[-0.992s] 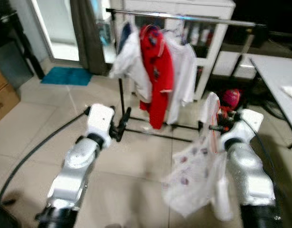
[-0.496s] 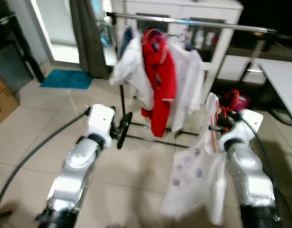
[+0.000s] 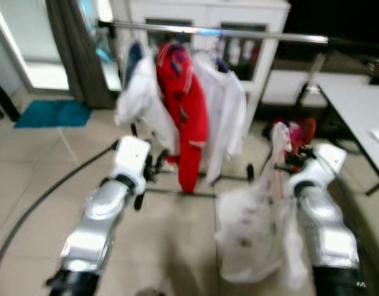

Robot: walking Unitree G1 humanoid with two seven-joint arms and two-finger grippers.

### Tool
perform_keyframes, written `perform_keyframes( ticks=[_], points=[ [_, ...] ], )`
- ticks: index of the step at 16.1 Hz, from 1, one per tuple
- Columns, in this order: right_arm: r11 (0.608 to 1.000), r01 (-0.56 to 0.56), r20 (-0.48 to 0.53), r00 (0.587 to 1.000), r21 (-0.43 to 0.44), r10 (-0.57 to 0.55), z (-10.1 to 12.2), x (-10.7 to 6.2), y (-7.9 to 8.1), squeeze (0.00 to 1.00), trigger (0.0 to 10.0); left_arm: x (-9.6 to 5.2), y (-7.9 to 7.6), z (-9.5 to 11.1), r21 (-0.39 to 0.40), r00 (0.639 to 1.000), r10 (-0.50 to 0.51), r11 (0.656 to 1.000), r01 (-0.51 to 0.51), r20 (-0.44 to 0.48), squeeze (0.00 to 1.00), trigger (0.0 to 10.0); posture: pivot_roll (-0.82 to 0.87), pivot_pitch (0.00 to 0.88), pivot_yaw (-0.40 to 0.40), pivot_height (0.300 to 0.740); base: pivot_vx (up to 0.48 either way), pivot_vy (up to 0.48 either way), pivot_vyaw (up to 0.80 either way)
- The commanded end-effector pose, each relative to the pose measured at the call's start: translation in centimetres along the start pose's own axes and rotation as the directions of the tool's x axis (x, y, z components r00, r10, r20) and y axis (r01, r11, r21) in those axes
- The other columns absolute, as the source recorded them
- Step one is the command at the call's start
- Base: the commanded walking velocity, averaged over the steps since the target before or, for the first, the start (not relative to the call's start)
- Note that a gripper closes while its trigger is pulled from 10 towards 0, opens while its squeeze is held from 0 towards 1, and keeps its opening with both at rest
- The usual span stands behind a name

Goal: Hang hanger

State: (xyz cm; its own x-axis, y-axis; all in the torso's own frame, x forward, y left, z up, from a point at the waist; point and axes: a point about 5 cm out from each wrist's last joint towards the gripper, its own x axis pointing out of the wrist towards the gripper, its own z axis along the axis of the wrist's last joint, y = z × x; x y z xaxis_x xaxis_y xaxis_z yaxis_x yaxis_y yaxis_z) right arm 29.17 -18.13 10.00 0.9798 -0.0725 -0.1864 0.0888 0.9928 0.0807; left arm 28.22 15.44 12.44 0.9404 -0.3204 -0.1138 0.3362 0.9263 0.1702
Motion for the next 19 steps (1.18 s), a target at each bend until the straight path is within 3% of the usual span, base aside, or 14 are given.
perform_keyframes(
  ticks=[1,19],
  points=[
    [1.0,0.028,0.03,0.999,-0.003,-0.028,0.8,0.0,-1.1,0.0,10.0,0.2,-0.6,0.5,0.001,0.999,-0.024,1.0,0.024,0.024,0.0,10.0,0.01,0.0,-0.016,0.74,0.379,0.0,0.0],
    [0.998,0.054,0.07,0.996,-0.041,-0.051,2.2,1.2,-2.2,0.0,10.0,0.7,-1.0,0.7,0.023,0.999,-0.035,0.999,0.034,0.04,0.0,10.0,0.01,0.0,-0.027,0.74,0.379,0.0,0.0]
  ],
)
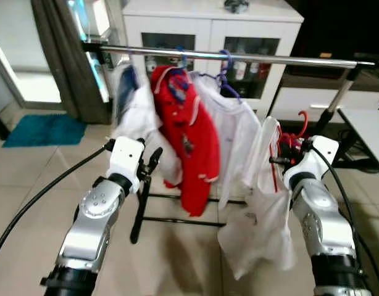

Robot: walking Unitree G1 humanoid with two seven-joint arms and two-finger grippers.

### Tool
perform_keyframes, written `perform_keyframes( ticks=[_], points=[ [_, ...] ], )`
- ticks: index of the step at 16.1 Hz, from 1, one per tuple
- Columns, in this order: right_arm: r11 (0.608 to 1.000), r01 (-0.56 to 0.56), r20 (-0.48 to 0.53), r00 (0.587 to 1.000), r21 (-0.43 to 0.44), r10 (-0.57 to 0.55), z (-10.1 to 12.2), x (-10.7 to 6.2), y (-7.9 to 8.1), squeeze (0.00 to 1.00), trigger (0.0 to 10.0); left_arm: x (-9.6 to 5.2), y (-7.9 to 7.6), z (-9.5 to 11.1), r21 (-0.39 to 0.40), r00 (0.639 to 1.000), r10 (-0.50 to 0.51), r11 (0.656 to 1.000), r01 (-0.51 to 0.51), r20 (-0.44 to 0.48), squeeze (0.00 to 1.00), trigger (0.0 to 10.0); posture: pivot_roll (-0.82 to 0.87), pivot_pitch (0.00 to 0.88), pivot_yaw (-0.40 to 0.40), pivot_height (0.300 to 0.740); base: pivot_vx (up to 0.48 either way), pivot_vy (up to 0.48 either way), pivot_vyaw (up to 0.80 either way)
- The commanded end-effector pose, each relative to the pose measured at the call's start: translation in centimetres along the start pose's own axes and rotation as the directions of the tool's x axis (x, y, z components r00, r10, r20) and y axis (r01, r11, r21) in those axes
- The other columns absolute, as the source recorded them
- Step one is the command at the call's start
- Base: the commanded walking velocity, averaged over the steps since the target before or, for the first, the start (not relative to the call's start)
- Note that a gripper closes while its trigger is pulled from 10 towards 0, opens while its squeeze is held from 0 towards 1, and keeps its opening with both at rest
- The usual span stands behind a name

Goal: Hang hanger

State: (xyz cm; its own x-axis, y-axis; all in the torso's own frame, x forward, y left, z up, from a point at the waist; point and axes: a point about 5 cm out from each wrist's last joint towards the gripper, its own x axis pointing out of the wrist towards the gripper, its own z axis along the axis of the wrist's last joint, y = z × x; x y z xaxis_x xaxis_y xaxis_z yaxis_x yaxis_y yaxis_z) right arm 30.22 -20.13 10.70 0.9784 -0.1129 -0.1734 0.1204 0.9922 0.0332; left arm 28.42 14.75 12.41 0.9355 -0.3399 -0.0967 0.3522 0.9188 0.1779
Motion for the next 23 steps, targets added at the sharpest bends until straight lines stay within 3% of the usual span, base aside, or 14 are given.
perform_keyframes(
  ticks=[1,10,13,17,23],
  points=[
    [1.0,0.015,0.055,0.998,-0.001,-0.015,1.19,0.22,-0.49,0.0,10.0,0.35,-0.48,0.58,0.013,1.0,-0.019,1.0,0.019,0.021,0.0,10.0,0.01,0.0,-0.028,0.74,0.382,0.0,0.0],
    [1.0,0.019,0.06,0.998,-0.019,-0.017,1.28,0.5,-1.08,0.0,10.0,0.63,-0.72,0.52,-0.007,0.999,-0.016,1.0,0.016,0.03,0.0,10.0,0.0,0.0,-0.039,0.74,0.381,0.0,0.0],
    [0.999,0.018,0.063,0.998,-0.03,-0.016,1.36,0.59,-1.13,0.0,10.0,0.72,-0.43,0.56,-0.069,0.999,0.028,0.997,-0.026,0.029,0.0,10.0,0.0,0.0,-0.042,0.74,0.24,0.0,0.0],
    [0.998,0.012,0.055,0.998,-0.069,-0.008,1.37,0.68,-1.06,0.0,10.0,0.84,-0.35,0.55,-0.01,0.999,0.044,0.999,-0.044,0.023,0.0,10.0,0.0,0.0,-0.047,0.74,0.0,0.0,0.0],
    [0.996,0.012,0.043,0.999,-0.094,-0.008,1.13,0.7,-0.83,0.0,10.0,0.95,-0.33,0.65,0.004,0.999,0.047,0.999,-0.048,0.022,0.0,10.0,0.01,0.0,-0.047,0.74,0.0,-0.439,0.39]
  ],
)
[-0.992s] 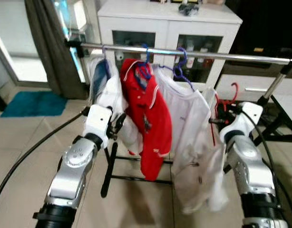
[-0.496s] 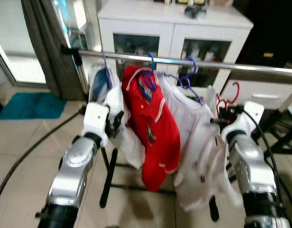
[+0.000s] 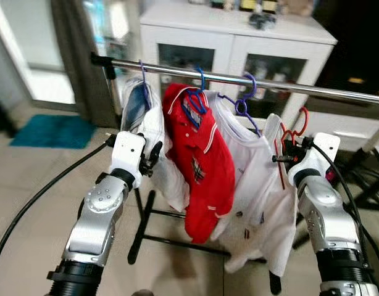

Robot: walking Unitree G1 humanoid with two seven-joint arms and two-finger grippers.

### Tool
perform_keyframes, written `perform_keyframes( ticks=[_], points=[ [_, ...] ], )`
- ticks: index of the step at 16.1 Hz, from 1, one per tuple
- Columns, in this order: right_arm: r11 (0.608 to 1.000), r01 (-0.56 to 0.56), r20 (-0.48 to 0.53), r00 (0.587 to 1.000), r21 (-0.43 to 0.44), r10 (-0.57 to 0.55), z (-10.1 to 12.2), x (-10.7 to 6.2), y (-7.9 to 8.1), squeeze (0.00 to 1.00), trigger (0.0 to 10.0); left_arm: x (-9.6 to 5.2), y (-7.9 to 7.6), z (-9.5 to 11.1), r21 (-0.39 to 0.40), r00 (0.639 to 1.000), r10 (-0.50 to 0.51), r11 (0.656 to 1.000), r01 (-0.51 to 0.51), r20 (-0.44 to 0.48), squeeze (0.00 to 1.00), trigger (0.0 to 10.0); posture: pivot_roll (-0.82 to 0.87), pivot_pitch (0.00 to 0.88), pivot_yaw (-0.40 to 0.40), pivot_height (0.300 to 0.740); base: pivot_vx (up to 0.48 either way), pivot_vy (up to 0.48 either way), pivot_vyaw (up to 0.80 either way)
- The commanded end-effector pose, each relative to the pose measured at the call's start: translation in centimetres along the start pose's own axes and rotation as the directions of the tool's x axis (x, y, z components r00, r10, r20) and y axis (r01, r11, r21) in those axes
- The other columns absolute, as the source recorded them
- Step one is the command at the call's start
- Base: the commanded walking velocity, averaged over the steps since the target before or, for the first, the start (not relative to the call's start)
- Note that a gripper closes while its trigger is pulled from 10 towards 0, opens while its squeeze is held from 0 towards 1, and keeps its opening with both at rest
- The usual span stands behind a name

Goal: Hang hanger

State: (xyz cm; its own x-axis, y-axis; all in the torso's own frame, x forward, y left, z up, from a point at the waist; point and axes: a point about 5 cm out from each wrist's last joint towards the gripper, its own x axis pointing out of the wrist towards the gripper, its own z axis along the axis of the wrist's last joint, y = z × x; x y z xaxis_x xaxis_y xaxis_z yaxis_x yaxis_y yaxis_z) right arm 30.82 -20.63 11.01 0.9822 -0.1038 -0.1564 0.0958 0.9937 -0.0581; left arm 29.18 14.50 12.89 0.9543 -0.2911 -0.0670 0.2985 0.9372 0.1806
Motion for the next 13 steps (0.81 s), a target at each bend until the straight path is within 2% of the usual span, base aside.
perform_keyframes(
  ticks=[1,8,10,13],
  points=[
    [1.0,0.024,0.022,0.999,-0.001,-0.024,0.59,0.1,-0.47,0.0,10.0,0.16,-0.51,0.07,0.016,1.0,-0.019,1.0,0.019,0.0,0.0,10.0,0.01,0.0,-0.04,0.74,0.0,-0.48,0.0],
    [0.998,0.047,0.016,0.999,0.033,-0.047,0.22,-0.09,-0.78,0.0,10.0,0.3,-0.76,0.16,0.03,0.999,-0.044,0.999,0.044,0.005,0.0,10.0,0.0,0.0,-0.032,0.74,0.0,-0.464,0.0],
    [0.998,0.041,0.024,0.999,0.046,-0.042,0.34,-0.09,-0.69,0.0,10.0,0.38,-0.65,0.23,-0.003,0.999,-0.032,0.999,0.032,0.005,0.0,10.0,0.01,0.0,-0.036,0.74,0.0,0.0,0.0],
    [0.998,0.028,0.032,0.999,0.055,-0.03,0.44,-0.1,-0.46,0.0,10.0,0.44,-0.65,0.48,-0.003,0.999,-0.031,1.0,0.031,0.019,0.0,10.0,0.01,0.0,-0.037,0.74,0.0,0.0,0.0]
  ],
)
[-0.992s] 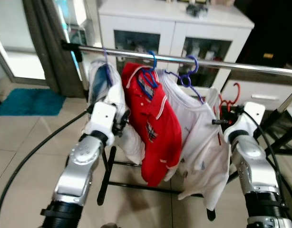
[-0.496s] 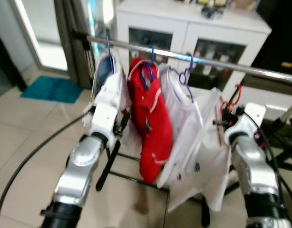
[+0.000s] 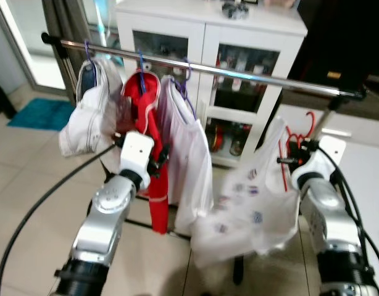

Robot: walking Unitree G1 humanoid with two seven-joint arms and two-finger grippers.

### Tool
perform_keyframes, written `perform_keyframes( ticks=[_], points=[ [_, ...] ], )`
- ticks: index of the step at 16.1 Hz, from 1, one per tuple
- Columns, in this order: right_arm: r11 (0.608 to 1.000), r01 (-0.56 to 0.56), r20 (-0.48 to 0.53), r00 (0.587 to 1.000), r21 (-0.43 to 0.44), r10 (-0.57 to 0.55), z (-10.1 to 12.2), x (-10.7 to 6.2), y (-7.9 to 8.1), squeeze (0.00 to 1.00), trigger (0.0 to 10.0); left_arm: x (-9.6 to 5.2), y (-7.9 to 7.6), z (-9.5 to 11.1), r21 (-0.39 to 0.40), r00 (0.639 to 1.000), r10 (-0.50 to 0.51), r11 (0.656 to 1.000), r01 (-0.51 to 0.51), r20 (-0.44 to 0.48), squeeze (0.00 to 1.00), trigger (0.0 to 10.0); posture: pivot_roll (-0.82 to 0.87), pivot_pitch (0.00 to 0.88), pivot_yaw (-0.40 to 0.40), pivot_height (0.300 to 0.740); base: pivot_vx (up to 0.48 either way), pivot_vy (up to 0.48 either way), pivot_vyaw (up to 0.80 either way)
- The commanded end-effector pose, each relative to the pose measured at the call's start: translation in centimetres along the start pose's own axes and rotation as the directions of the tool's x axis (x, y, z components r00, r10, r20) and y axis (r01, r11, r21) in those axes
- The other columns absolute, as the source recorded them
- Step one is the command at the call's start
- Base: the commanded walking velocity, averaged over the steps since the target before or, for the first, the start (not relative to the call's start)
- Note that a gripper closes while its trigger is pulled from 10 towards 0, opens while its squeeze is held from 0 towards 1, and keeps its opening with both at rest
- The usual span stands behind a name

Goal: Hang hanger

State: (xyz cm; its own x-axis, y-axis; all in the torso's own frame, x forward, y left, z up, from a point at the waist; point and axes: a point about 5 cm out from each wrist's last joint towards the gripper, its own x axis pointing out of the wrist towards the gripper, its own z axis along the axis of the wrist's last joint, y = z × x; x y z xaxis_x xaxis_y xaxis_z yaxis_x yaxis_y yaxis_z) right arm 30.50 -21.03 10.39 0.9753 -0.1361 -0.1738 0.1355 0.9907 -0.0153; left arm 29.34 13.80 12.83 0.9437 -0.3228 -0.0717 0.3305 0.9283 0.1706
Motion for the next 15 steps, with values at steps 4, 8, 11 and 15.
perform_keyframes(
  ticks=[4,8,11,15],
  points=[
    [1.0,-0.014,0.071,0.997,0.008,0.013,1.6,0.2,0.3,0.0,10.0,0.0,-0.1,0.4,0.017,1.0,-0.023,1.0,0.023,0.017,0.0,10.0,0.01,0.0,-0.033,0.74,0.0,0.0,0.0],
    [1.0,-0.019,0.09,0.996,0.0,0.019,2.1,0.3,0.5,0.0,10.0,0.2,-0.2,0.5,0.018,0.999,-0.034,0.999,0.034,0.022,0.0,10.0,0.01,0.0,-0.027,0.74,0.0,0.0,0.0],
    [1.0,-0.02,0.083,0.996,0.005,0.019,1.7,0.0,0.8,0.0,10.0,0.3,-0.3,0.7,0.009,0.998,-0.056,0.998,0.056,0.034,0.0,10.0,0.0,0.0,-0.022,0.74,0.089,0.0,0.0],
    [1.0,-0.024,0.081,0.996,0.005,0.023,1.7,0.0,1.1,0.0,10.0,0.4,-0.3,0.7,0.004,0.997,-0.062,0.998,0.062,0.034,0.0,10.0,0.0,0.0,-0.023,0.74,0.306,0.0,0.0]
  ],
)
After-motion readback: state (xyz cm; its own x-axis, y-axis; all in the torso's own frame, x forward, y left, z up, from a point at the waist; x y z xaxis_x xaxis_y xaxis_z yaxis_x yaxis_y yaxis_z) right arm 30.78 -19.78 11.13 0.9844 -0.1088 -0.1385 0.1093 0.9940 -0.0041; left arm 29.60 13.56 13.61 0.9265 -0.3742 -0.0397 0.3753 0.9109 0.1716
